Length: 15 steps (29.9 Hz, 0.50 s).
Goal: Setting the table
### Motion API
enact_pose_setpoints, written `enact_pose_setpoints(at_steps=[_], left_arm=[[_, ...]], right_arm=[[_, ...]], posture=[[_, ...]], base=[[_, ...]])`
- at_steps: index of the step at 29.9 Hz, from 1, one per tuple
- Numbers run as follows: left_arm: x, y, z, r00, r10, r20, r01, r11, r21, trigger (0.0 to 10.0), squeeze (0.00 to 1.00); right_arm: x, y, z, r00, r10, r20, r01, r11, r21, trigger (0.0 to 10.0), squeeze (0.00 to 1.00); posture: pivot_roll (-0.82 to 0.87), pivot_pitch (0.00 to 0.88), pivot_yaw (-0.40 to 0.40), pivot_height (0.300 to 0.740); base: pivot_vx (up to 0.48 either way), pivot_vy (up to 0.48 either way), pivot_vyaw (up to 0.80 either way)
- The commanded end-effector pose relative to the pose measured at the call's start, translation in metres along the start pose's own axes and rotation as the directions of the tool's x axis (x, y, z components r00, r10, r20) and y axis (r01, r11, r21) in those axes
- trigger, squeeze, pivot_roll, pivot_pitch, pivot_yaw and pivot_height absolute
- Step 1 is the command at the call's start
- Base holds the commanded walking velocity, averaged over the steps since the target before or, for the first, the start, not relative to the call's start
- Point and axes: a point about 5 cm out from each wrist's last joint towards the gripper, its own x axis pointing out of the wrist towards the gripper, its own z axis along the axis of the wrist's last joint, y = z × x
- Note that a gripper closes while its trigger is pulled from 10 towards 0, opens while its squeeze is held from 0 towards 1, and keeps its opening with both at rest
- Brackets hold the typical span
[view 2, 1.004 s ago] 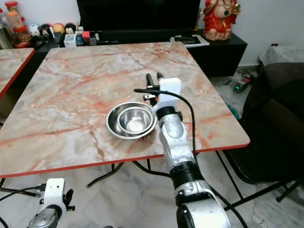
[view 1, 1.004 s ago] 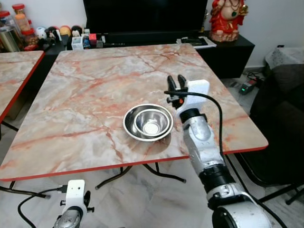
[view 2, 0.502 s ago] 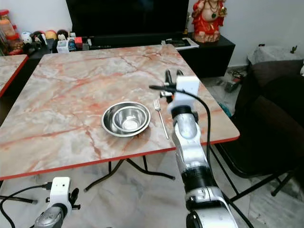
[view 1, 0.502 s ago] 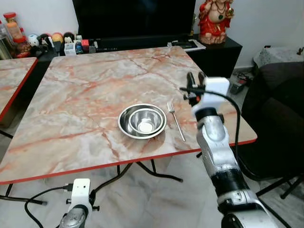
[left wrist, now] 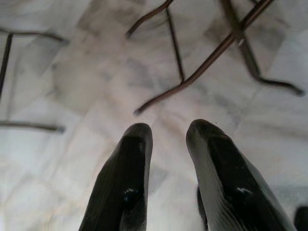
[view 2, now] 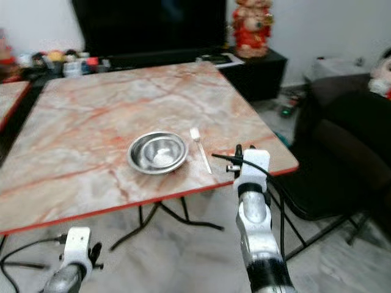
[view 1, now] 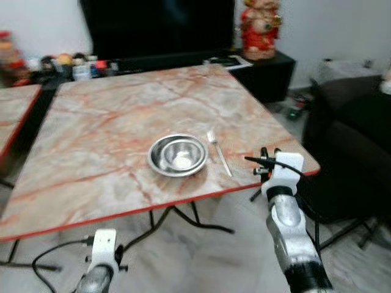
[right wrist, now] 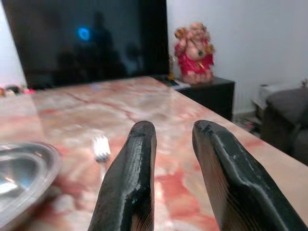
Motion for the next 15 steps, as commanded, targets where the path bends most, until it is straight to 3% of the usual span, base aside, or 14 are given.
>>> enact_pose_setpoints(at_steps=[1,7,11,15], left_arm=[[0.0030,0.0022,0.0073,1.000,0.003,0.010,-0.003,1.000,0.002,10.0,0.00],[0.0027,0.0025,0.0063,1.000,0.005,0.005,-0.005,1.000,-0.001,10.0,0.00],[0.0027,0.0017,0.0060,1.000,0.005,0.005,-0.005,1.000,-0.003,10.0,0.00],[0.0027,0.0020,0.0059,1.000,0.009,0.003,-0.009,1.000,-0.008,10.0,0.00]], right_arm=[[0.0052,0.0044,0.0110,0.999,0.006,0.035,-0.006,1.000,0.001,10.0,0.00],[0.0049,0.0105,0.0084,0.999,0.032,0.018,-0.032,0.999,-0.007,10.0,0.00],[0.0030,0.0125,0.0047,0.999,0.043,0.001,-0.043,0.999,-0.002,10.0,0.00],[0.0026,0.0127,0.0037,0.999,0.041,-0.004,-0.041,0.999,0.006,10.0,0.00]], posture=[[0.02,0.000,0.046,0.719],[0.02,0.000,0.042,0.719],[0.02,0.000,0.040,0.719],[0.03,0.000,0.039,0.719]], base=[[0.000,0.000,0.00],[0.000,0.000,0.00],[0.000,0.000,0.80],[0.000,0.000,0.00]])
